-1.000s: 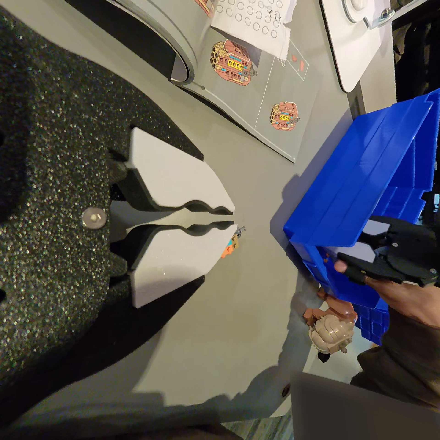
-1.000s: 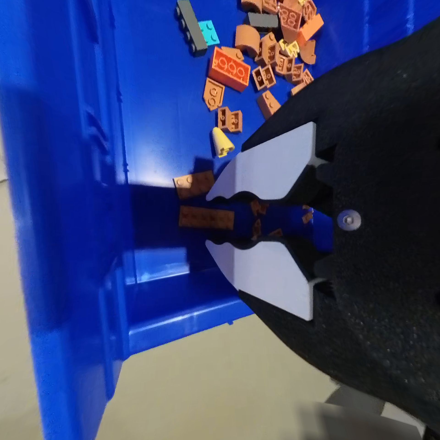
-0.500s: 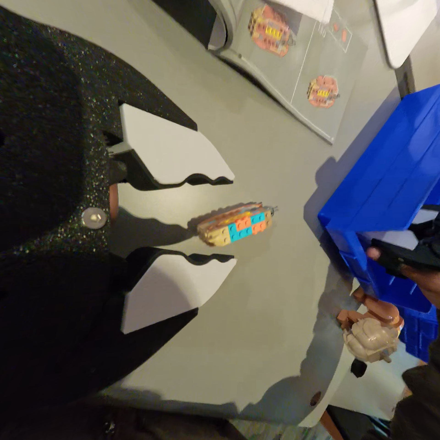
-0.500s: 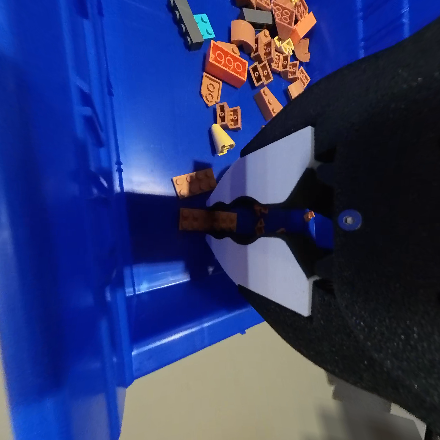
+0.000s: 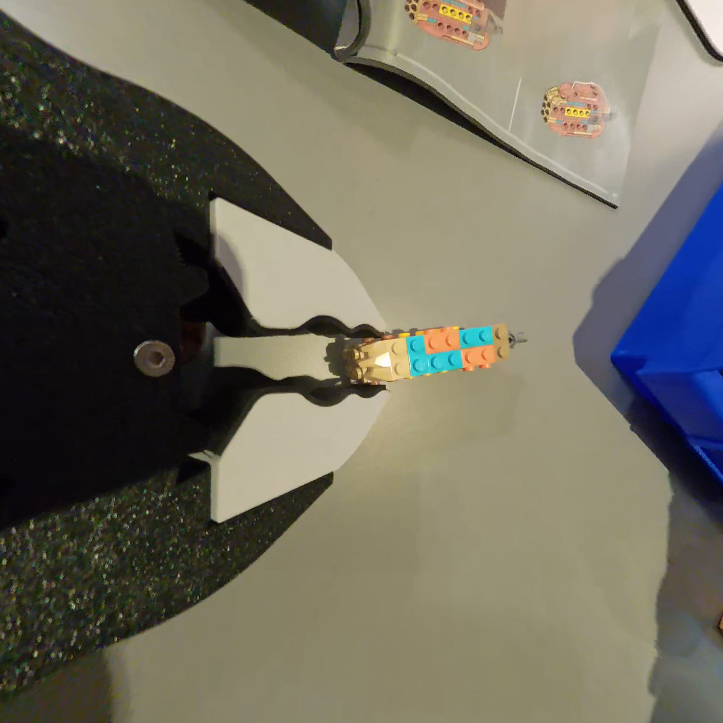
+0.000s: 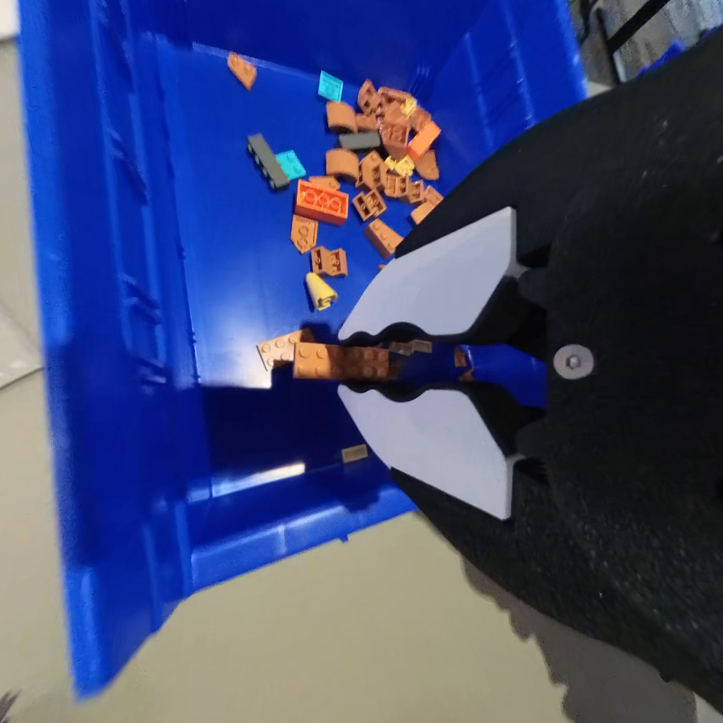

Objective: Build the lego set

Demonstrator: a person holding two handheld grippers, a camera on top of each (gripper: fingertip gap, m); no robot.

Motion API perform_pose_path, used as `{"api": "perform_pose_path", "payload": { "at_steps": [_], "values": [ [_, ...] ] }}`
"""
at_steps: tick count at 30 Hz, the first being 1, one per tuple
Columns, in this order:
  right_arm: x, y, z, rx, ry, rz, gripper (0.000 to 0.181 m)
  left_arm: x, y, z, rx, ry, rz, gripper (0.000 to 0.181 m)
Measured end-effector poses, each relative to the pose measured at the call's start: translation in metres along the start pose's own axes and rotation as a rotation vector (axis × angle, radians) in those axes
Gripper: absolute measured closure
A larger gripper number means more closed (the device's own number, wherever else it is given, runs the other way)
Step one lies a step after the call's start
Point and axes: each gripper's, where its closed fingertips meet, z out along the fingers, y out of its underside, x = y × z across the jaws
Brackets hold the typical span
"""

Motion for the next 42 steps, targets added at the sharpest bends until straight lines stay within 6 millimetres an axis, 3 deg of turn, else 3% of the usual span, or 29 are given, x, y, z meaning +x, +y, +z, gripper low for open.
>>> {"api": "perform_pose_path", "payload": {
  "at_steps": [3,6,10,13,24,42],
  "values": [
    [-0.019,-0.021,-0.031,0.088,0.027,-0.050,0.165,0.003,-0.003,0.003,0.003,0.058,0.053,0.159],
    [-0.064,-0.054,-0.047,0.162,-0.006,-0.176,0.166,0.006,-0.004,0.005,0.004,0.122,0.125,0.159],
    [-0.131,-0.094,-0.032,0.161,-0.130,-0.347,0.165,0.012,-0.004,0.006,-0.002,0.198,0.160,0.159],
    [-0.157,-0.109,-0.013,0.113,-0.190,-0.423,0.165,0.014,-0.004,0.006,0.003,0.217,0.164,0.159],
    [-0.179,-0.131,0.007,0.034,-0.217,-0.514,0.165,0.019,-0.003,0.004,0.008,0.247,0.190,0.159],
    [-0.180,-0.129,0.012,0.013,-0.244,-0.600,0.165,0.020,-0.003,0.003,0.009,0.263,0.190,0.159]
  ]
}}
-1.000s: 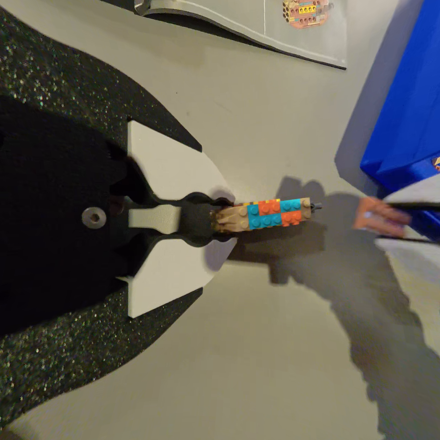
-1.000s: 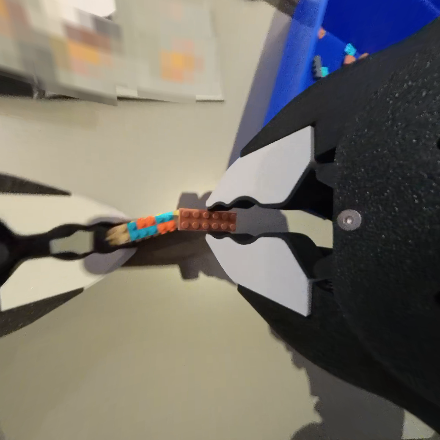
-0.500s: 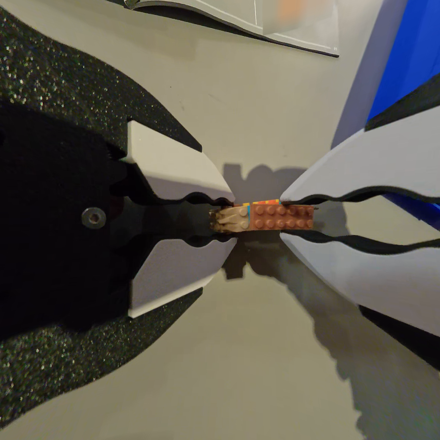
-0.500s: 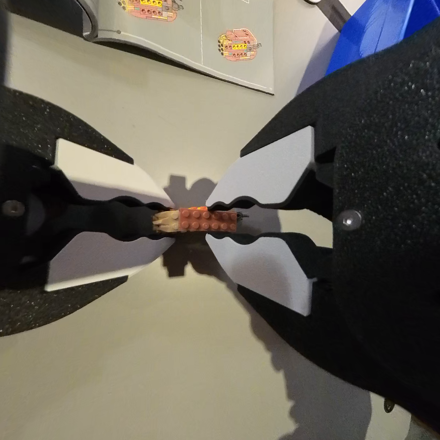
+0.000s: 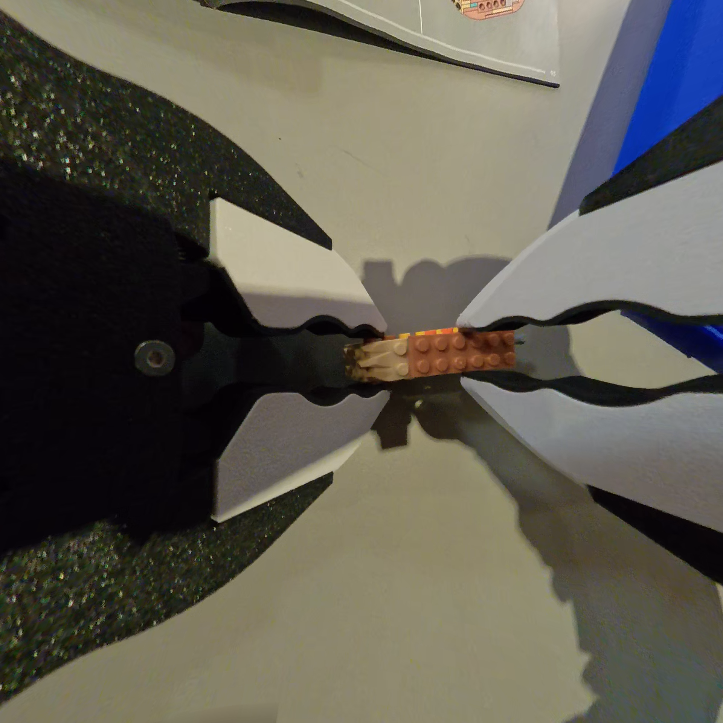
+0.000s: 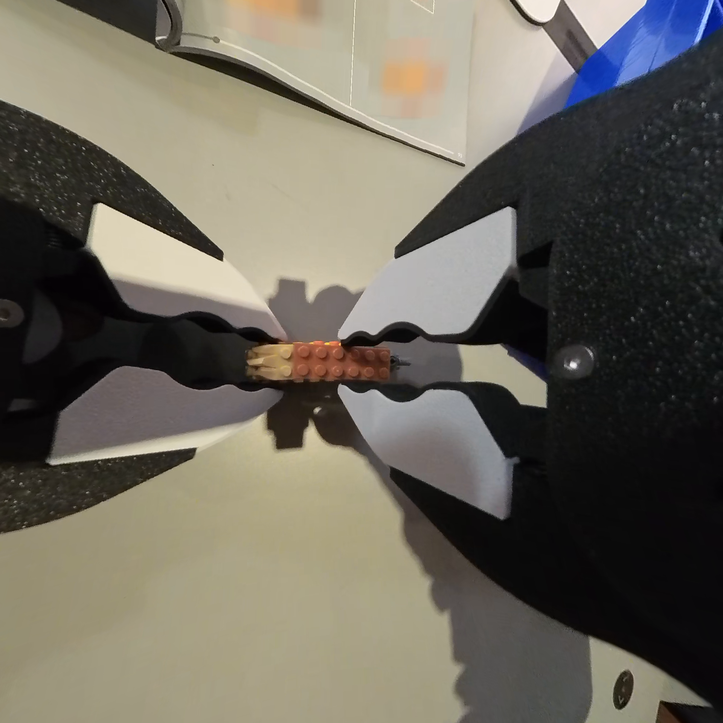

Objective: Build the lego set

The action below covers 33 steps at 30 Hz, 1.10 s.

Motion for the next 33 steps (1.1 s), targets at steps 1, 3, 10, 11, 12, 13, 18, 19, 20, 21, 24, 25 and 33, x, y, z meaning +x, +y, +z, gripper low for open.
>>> {"api": "perform_pose_path", "payload": {
  "at_steps": [1,3,10,11,12,13,18,19,20,21,24,25,33],
  "values": [
    [0.000,0.000,0.000,0.002,-0.001,-0.004,0.165,0.000,0.000,0.000,0.000,0.000,0.001,0.159],
    [0.000,0.000,0.000,0.009,-0.005,-0.005,0.165,0.000,0.000,0.000,0.000,0.001,-0.001,0.159],
    [0.000,0.001,0.000,0.021,-0.012,-0.005,0.165,0.000,0.000,0.000,-0.001,0.002,-0.003,0.159],
    [0.000,0.001,0.001,0.021,-0.012,-0.006,0.165,0.000,0.000,0.000,-0.001,0.001,-0.002,0.159],
    [0.000,0.001,0.001,0.020,-0.011,-0.008,0.165,0.000,0.000,0.000,-0.001,0.001,-0.002,0.159],
    [0.000,0.001,0.001,0.020,-0.011,-0.012,0.165,0.000,0.000,0.000,-0.001,0.001,-0.003,0.159],
    [0.001,0.001,0.003,0.020,-0.006,-0.028,0.165,0.000,0.000,0.000,-0.001,0.003,-0.004,0.159],
    [0.001,0.001,0.003,0.021,-0.007,-0.027,0.165,0.000,0.000,0.000,-0.001,0.002,-0.004,0.159],
    [0.001,0.000,0.003,0.023,-0.006,-0.027,0.165,0.000,0.000,0.000,-0.001,0.003,-0.004,0.159],
    [0.001,0.000,0.003,0.025,-0.004,-0.027,0.165,0.000,0.000,0.000,-0.001,0.003,-0.004,0.159],
    [0.002,-0.002,0.002,0.045,0.006,-0.023,0.161,0.000,0.000,0.000,-0.001,0.003,-0.005,0.159],
    [0.002,-0.003,0.001,0.052,0.008,-0.020,0.157,0.000,0.000,0.000,-0.001,0.003,-0.005,0.159],
    [0.003,0.003,-0.020,0.116,0.113,0.040,0.140,0.000,0.000,0.000,-0.002,0.004,-0.010,0.159]
  ]
}}
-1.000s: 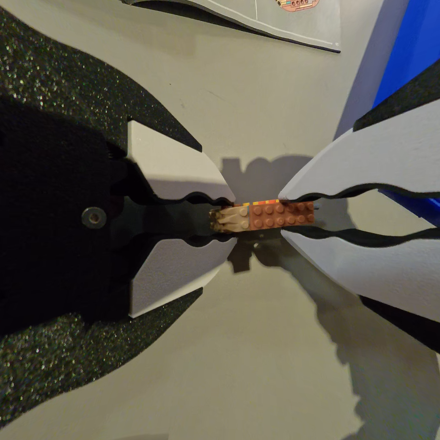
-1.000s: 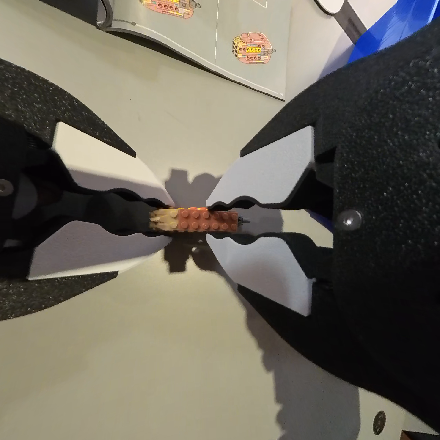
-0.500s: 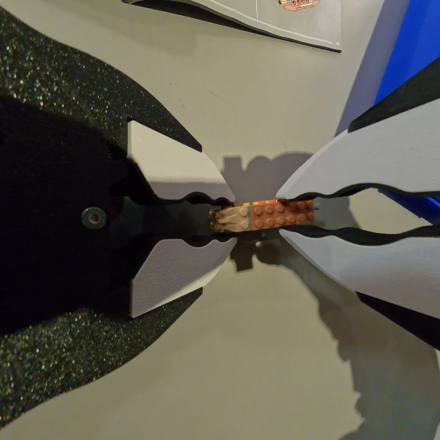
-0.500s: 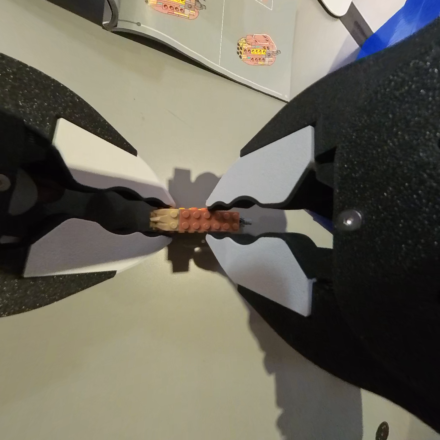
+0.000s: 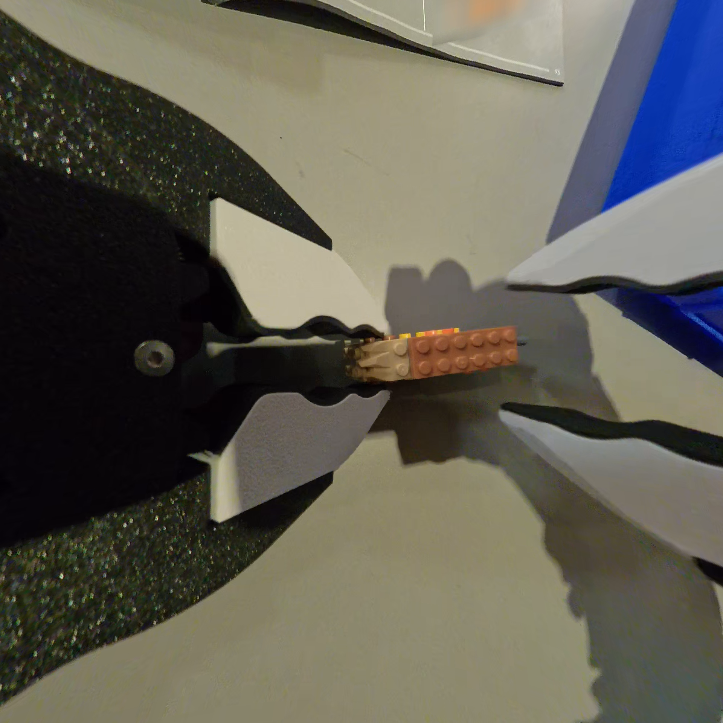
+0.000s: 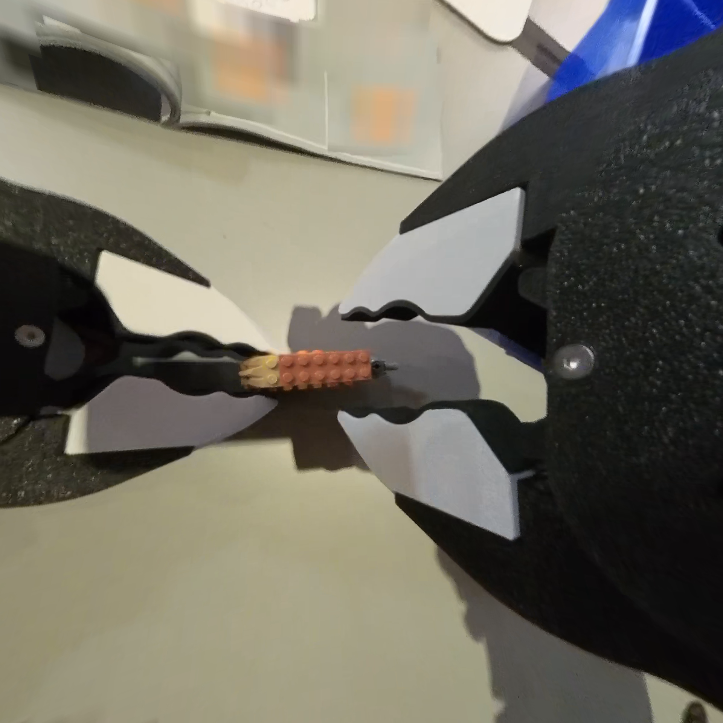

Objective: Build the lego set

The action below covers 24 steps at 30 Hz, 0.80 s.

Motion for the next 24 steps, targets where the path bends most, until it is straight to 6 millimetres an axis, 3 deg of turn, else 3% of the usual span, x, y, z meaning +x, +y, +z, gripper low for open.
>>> {"api": "perform_pose_path", "payload": {
  "at_steps": [5,13,18,24],
  "values": [
    [-0.003,0.012,-0.015,0.109,0.202,0.100,0.140,-0.001,0.000,0.000,-0.001,-0.001,-0.005,0.159],
    [-0.008,0.030,-0.009,0.356,0.514,0.257,0.139,0.000,-0.001,-0.001,0.006,0.009,-0.014,0.160],
    [-0.003,0.039,-0.001,0.344,0.759,0.161,0.136,-0.003,-0.003,-0.002,0.021,-0.001,-0.022,0.160],
    [0.002,0.032,0.003,0.289,0.938,-0.014,0.135,-0.006,-0.005,-0.002,0.036,-0.029,0.000,0.160]
  ]
}}
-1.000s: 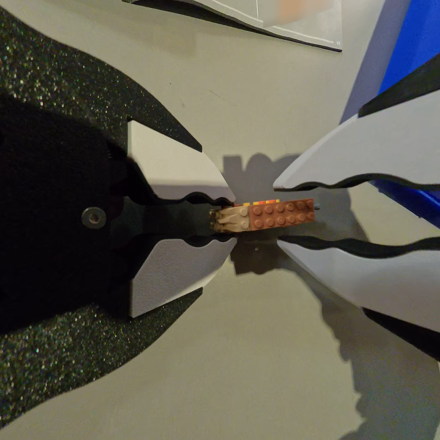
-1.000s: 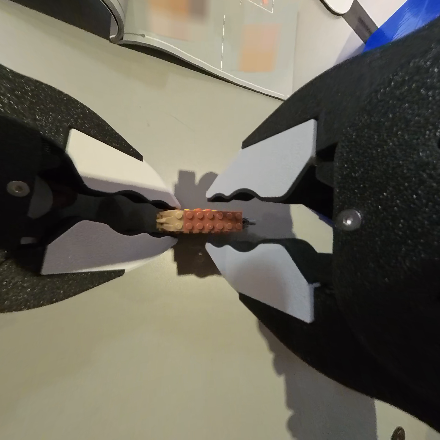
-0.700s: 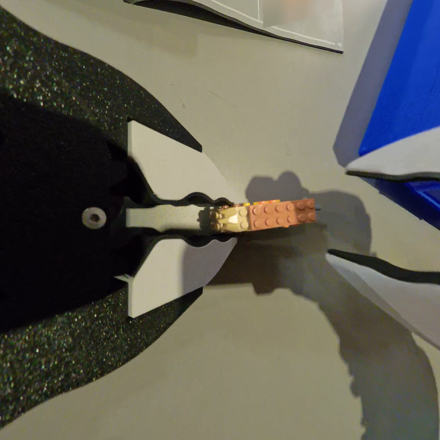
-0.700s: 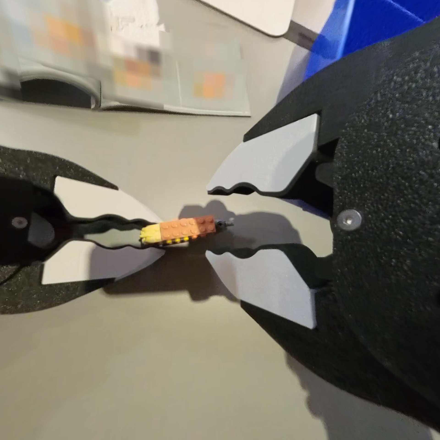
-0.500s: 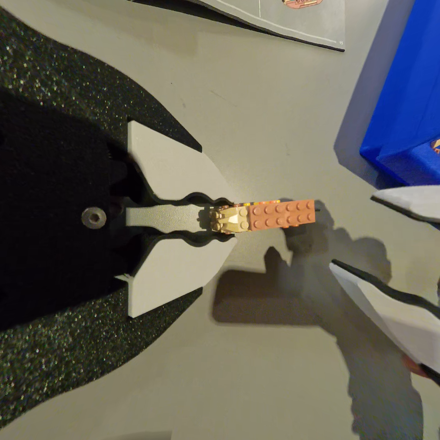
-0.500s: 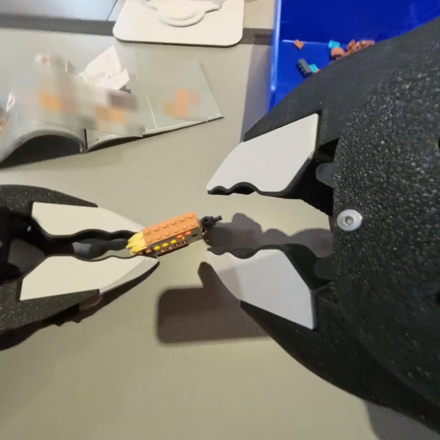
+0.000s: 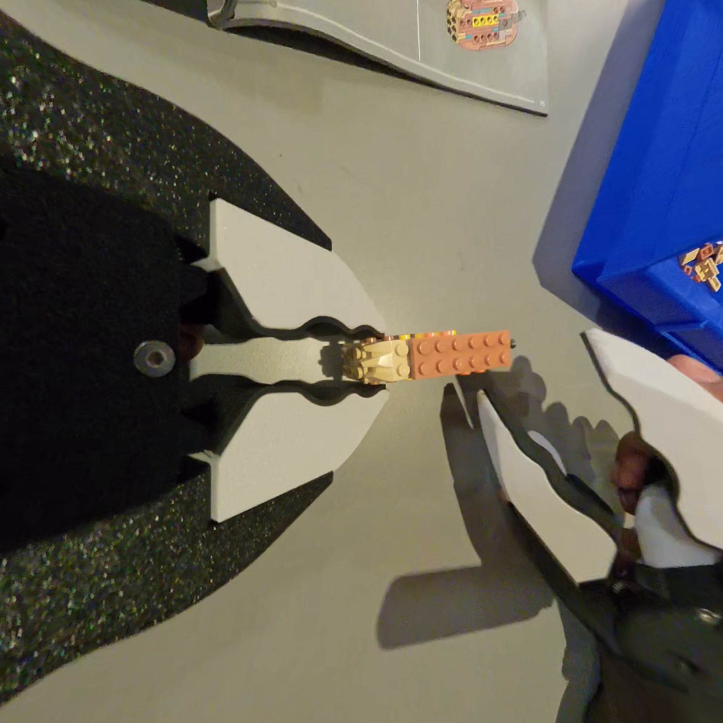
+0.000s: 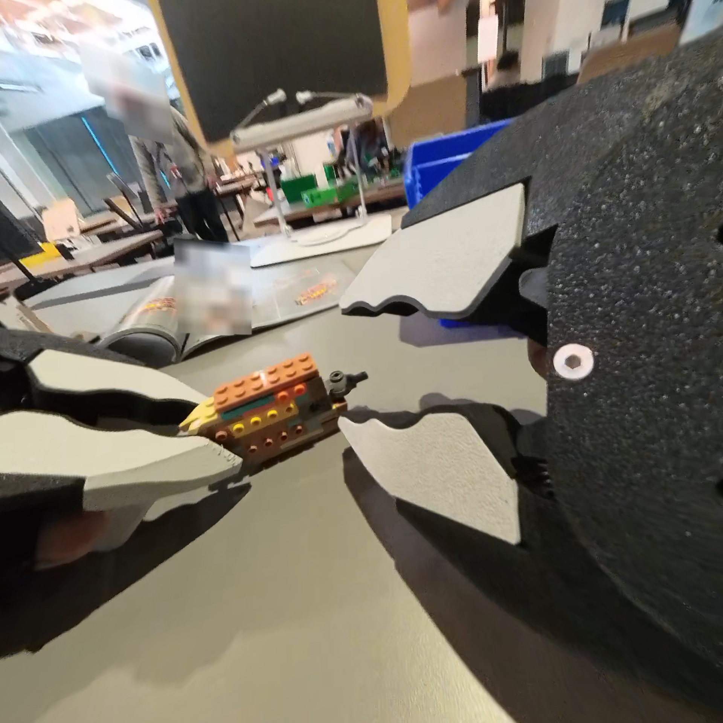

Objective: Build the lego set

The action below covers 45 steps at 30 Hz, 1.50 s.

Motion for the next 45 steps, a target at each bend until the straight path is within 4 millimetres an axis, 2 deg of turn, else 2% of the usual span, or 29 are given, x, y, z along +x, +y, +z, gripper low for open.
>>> {"api": "perform_pose_path", "payload": {
  "at_steps": [5,12,20,25,32,45],
  "values": [
    [0.003,-0.011,0.004,0.014,0.100,-0.135,0.132,-0.004,-0.006,-0.003,0.039,-0.004,-0.005,0.160],
    [0.019,-0.015,0.009,-0.001,0.234,-0.183,0.120,-0.016,-0.024,-0.019,0.078,-0.032,-0.023,0.159],
    [0.060,-0.030,0.025,0.063,0.457,-0.191,0.107,-0.054,-0.054,-0.040,0.109,-0.033,-0.011,0.159],
    [0.072,-0.026,0.047,0.024,0.486,-0.201,0.100,-0.069,-0.057,-0.043,0.129,-0.015,-0.022,0.159],
    [0.071,-0.022,0.059,0.000,0.458,-0.242,0.093,-0.069,-0.052,-0.045,0.171,0.017,-0.070,0.159],
    [0.058,-0.033,0.059,-0.008,0.449,-0.399,0.093,-0.052,-0.050,-0.033,0.100,0.015,-0.001,0.159]
  ]
}}
